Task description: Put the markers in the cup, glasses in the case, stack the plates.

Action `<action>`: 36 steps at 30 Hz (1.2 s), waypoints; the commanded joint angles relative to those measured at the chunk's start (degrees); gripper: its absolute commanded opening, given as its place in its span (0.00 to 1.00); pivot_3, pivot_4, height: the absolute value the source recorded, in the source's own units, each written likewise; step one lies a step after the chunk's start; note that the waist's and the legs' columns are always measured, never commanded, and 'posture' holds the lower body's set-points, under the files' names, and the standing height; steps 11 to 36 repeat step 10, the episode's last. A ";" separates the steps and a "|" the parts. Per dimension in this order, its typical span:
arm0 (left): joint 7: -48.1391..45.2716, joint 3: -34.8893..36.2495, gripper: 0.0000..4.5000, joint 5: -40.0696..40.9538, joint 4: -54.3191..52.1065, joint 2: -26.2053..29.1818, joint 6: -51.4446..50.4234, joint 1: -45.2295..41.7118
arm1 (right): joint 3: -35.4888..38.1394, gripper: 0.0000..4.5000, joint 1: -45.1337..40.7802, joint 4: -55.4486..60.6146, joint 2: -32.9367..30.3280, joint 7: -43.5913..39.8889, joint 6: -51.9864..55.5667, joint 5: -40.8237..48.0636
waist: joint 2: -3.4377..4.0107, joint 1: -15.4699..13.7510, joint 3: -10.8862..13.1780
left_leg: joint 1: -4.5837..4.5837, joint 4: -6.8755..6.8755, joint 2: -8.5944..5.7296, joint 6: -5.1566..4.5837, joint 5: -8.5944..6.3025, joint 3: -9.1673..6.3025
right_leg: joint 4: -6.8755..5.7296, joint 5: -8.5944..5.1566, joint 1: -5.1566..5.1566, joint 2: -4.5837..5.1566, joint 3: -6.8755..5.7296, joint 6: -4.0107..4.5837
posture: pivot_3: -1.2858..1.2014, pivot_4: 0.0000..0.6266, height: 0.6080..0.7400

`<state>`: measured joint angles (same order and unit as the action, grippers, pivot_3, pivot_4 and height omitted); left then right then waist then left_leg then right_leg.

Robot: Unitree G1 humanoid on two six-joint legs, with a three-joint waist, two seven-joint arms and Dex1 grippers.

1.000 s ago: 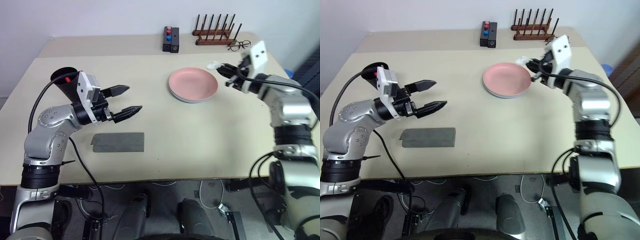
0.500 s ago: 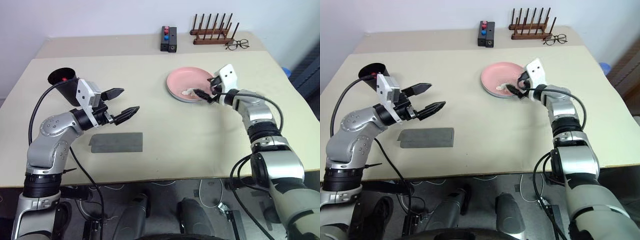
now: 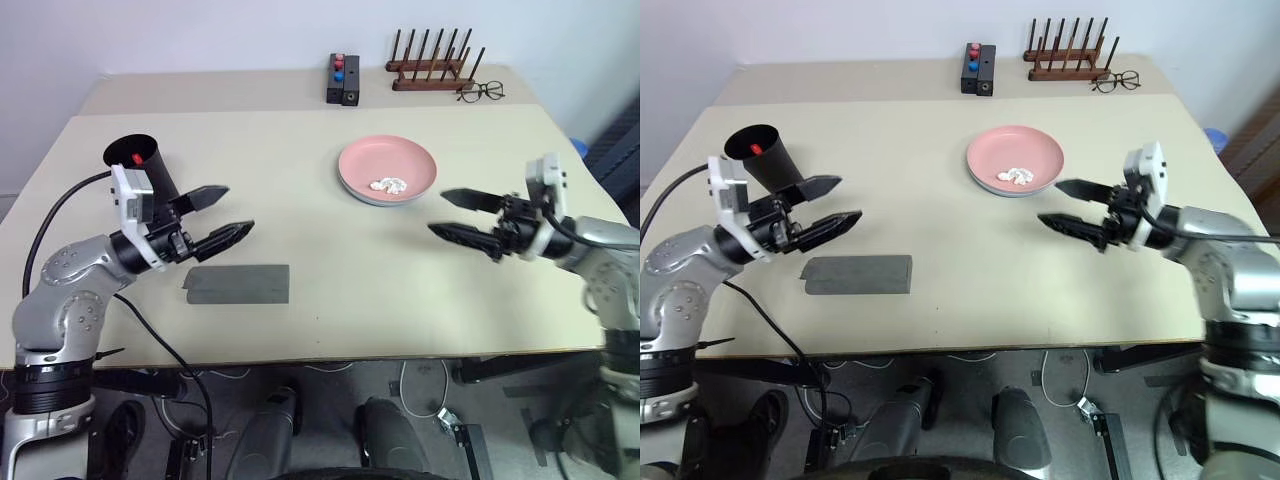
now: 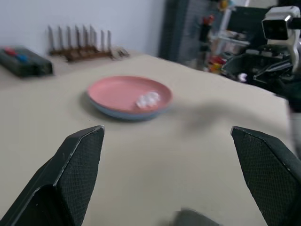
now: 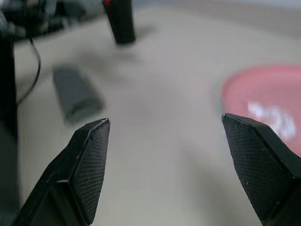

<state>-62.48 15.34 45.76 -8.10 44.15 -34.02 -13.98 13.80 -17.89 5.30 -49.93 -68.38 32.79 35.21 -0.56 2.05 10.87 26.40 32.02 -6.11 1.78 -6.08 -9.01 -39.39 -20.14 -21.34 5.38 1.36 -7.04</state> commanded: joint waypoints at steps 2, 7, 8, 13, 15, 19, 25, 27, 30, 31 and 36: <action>-3.47 0.42 1.00 -1.50 2.65 1.61 2.05 -1.27 | 1.44 0.86 3.36 5.19 -1.73 -0.34 0.34 1.04 | 0.07 0.08 -0.03 | -0.01 0.02 0.00 0.00 0.00 0.02 | 0.00 -0.08 0.01 0.03 0.01 0.16 | 0.52 0.24 0.99; -2.19 0.97 1.00 -3.90 3.42 1.01 5.66 -3.60 | 4.02 0.86 7.81 8.65 -1.06 0.93 -1.19 1.22 | 0.06 -0.99 -0.03 | 0.01 0.08 -0.01 -0.03 -0.04 0.08 | 0.15 -0.09 -0.03 0.10 0.03 0.18 | 0.52 0.24 0.99; -1.98 0.95 1.00 -4.31 3.21 0.74 6.50 -3.70 | 4.18 0.86 8.17 8.84 -1.08 1.08 -1.37 1.22 | 0.06 -1.19 -0.03 | 0.01 0.07 -0.02 -0.07 -0.06 0.12 | 0.20 -0.09 -0.02 0.12 0.05 0.18 | 0.52 0.24 0.99; -1.43 0.94 1.00 -4.81 4.00 -0.01 7.77 -4.32 | 3.78 0.86 7.56 8.21 -0.61 1.25 -3.02 0.58 | 0.06 -1.30 -0.03 | 0.02 0.07 -0.03 -0.10 -0.08 0.17 | 0.25 -0.09 -0.03 0.15 0.05 0.17 | 0.52 0.24 0.99; -1.43 0.94 1.00 -4.81 4.00 -0.01 7.77 -4.32 | 3.78 0.86 7.56 8.21 -0.61 1.25 -3.02 0.58 | 0.06 -1.30 -0.03 | 0.02 0.07 -0.03 -0.10 -0.08 0.17 | 0.25 -0.09 -0.03 0.15 0.05 0.17 | 0.52 0.24 0.99; -1.43 0.94 1.00 -4.81 4.00 -0.01 7.77 -4.32 | 3.78 0.86 7.56 8.21 -0.61 1.25 -3.02 0.58 | 0.06 -1.30 -0.03 | 0.02 0.07 -0.03 -0.10 -0.08 0.17 | 0.25 -0.09 -0.03 0.15 0.05 0.17 | 0.52 0.24 0.99; -1.43 0.94 1.00 -4.81 4.00 -0.01 7.77 -4.32 | 3.78 0.86 7.56 8.21 -0.61 1.25 -3.02 0.58 | 0.06 -1.30 -0.03 | 0.02 0.07 -0.03 -0.10 -0.08 0.17 | 0.25 -0.09 -0.03 0.15 0.05 0.17 | 0.52 0.24 0.99; -1.43 0.94 1.00 -4.81 4.00 -0.01 7.77 -4.32 | 3.78 0.86 7.56 8.21 -0.61 1.25 -3.02 0.58 | 0.06 -1.30 -0.03 | 0.02 0.07 -0.03 -0.10 -0.08 0.17 | 0.25 -0.09 -0.03 0.15 0.05 0.17 | 0.52 0.24 0.99; -1.43 0.94 1.00 -4.81 4.00 -0.01 7.77 -4.32 | 3.78 0.86 7.56 8.21 -0.61 1.25 -3.02 0.58 | 0.06 -1.30 -0.03 | 0.02 0.07 -0.03 -0.10 -0.08 0.17 | 0.25 -0.09 -0.03 0.15 0.05 0.17 | 0.52 0.24 0.99; -1.43 0.94 1.00 -4.81 4.00 -0.01 7.77 -4.32 | 3.78 0.86 7.56 8.21 -0.61 1.25 -3.02 0.58 | 0.06 -1.30 -0.03 | 0.02 0.07 -0.03 -0.10 -0.08 0.17 | 0.25 -0.09 -0.03 0.15 0.05 0.17 | 0.52 0.24 0.99; -1.43 0.94 1.00 -4.81 4.00 -0.01 7.77 -4.32 | 3.78 0.86 7.56 8.21 -0.61 1.25 -3.02 0.58 | 0.06 -1.30 -0.03 | 0.02 0.07 -0.03 -0.10 -0.08 0.17 | 0.25 -0.09 -0.03 0.15 0.05 0.17 | 0.52 0.24 0.99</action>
